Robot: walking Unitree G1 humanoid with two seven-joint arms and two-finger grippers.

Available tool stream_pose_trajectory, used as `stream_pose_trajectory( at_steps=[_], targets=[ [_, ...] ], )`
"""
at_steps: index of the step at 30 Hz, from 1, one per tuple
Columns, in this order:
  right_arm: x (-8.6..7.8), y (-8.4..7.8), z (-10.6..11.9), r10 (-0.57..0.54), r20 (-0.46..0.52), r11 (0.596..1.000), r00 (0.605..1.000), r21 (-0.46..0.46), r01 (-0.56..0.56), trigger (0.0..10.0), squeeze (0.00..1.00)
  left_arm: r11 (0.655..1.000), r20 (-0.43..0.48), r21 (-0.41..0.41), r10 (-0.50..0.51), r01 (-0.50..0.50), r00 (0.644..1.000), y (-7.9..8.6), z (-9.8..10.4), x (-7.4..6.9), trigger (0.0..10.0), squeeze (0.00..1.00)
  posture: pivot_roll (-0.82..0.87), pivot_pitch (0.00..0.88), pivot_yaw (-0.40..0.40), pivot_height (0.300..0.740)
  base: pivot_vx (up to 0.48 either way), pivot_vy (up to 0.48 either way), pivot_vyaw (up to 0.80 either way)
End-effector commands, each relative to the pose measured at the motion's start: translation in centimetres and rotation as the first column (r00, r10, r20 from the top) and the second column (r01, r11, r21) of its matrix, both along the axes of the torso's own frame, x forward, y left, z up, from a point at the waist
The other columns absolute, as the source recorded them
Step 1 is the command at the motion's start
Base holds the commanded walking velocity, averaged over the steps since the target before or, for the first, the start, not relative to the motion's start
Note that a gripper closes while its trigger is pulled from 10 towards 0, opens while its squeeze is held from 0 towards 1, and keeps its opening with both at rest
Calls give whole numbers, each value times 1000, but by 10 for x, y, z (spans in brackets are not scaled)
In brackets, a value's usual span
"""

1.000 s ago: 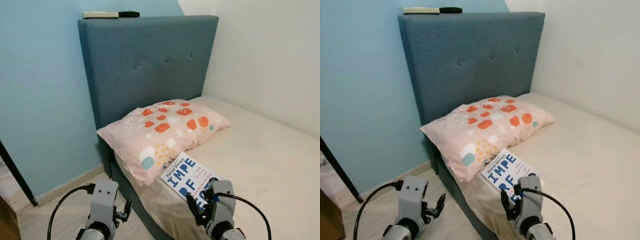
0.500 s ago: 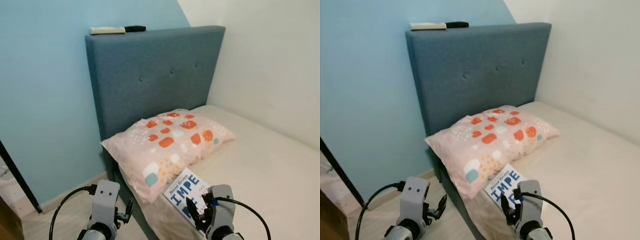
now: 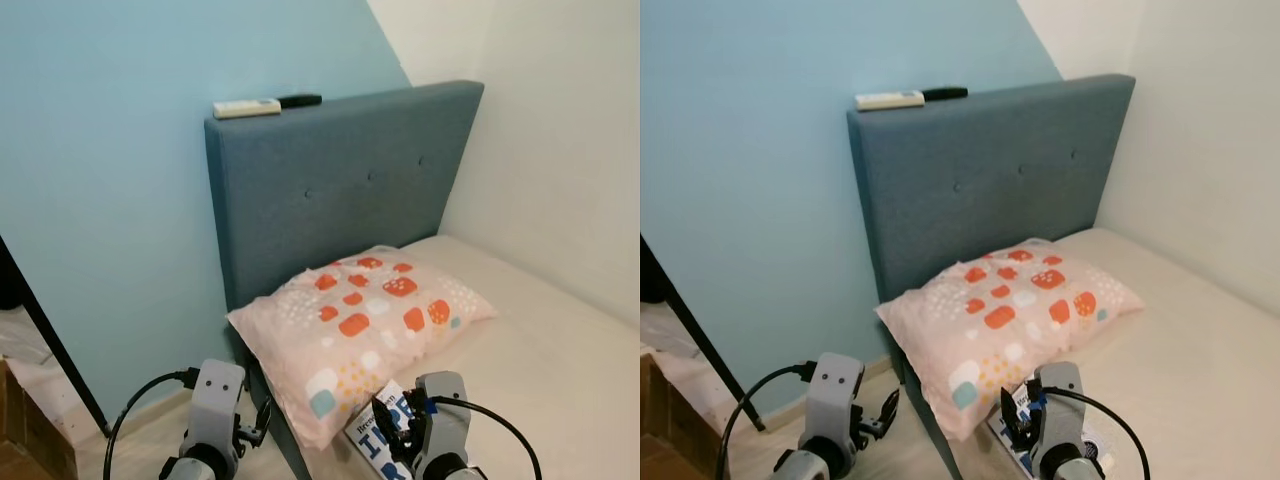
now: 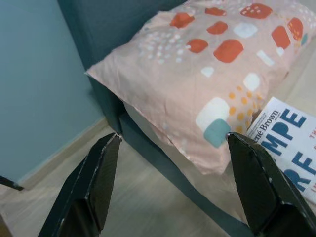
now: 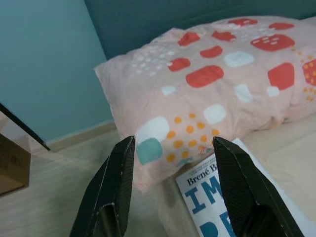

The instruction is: Clean up the room

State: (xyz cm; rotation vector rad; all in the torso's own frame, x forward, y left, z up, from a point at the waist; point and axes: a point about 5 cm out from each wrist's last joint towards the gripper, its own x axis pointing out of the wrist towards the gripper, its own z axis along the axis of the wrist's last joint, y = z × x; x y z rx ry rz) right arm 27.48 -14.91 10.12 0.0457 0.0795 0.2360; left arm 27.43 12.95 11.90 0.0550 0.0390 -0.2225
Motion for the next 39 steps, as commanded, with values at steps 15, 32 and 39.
stream_pose_trajectory(
  at_steps=[15, 32, 39],
  targets=[
    [-9, -7, -20, -24, -73, 1000, 997, 13, 25, 10000, 0, 1000, -60, 14, 2, -1, 998, 0, -14, -2, 10000, 0, 19, 189, -31, 740, 0, 0, 0],
    [-20, -5, -86, -43, -344, 991, 938, -131, -3, 10000, 0, 988, -313, 80, 150, -131, 938, 19, -85, -20, 10000, 0, 9, 136, -47, 740, 0, 0, 0],
    [-21, 2, -90, -37, -344, 994, 938, -112, -2, 10000, 0, 986, -331, 82, 163, -143, 930, 17, -93, -21, 10000, 0, 3, 129, -41, 740, 0, 0, 0]
  ],
)
